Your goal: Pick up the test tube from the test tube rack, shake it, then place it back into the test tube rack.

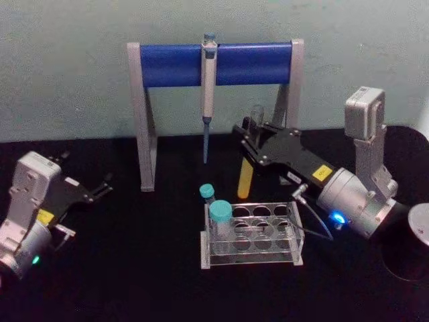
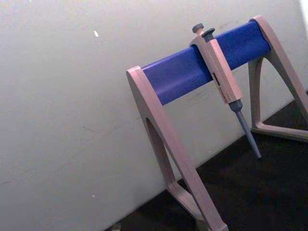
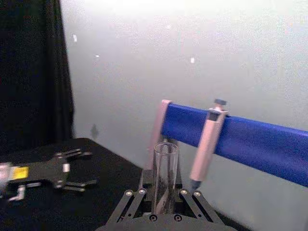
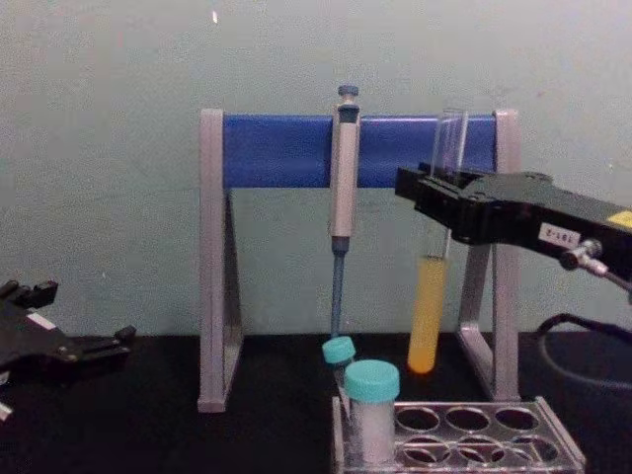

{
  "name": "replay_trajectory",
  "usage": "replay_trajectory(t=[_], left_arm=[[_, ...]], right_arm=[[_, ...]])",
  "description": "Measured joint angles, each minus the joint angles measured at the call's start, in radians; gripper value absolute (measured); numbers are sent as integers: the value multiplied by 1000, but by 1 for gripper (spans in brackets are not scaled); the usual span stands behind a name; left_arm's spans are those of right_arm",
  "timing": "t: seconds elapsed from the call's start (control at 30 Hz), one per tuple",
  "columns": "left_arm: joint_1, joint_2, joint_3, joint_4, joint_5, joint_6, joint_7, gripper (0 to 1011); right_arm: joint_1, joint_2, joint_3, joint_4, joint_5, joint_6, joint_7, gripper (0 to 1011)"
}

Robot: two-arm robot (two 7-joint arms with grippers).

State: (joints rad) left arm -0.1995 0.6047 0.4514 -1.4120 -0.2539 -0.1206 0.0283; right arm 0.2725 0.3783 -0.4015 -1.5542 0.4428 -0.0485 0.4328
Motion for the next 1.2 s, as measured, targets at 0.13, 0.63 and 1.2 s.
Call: replay_trajectory(t=[0.13,0.63,1.2], left_arm=[[0,0,0,0,0,0,0,1001],[0,0,0,0,0,0,0,1001],[0,0,0,0,0,0,0,1001]], right_arm=[[6,-12,11,17,-22,-8,-27,235],[-4,-21,47,14,-61,17,-57,235],[-48,24,71,-57,-110,53,-64,235]])
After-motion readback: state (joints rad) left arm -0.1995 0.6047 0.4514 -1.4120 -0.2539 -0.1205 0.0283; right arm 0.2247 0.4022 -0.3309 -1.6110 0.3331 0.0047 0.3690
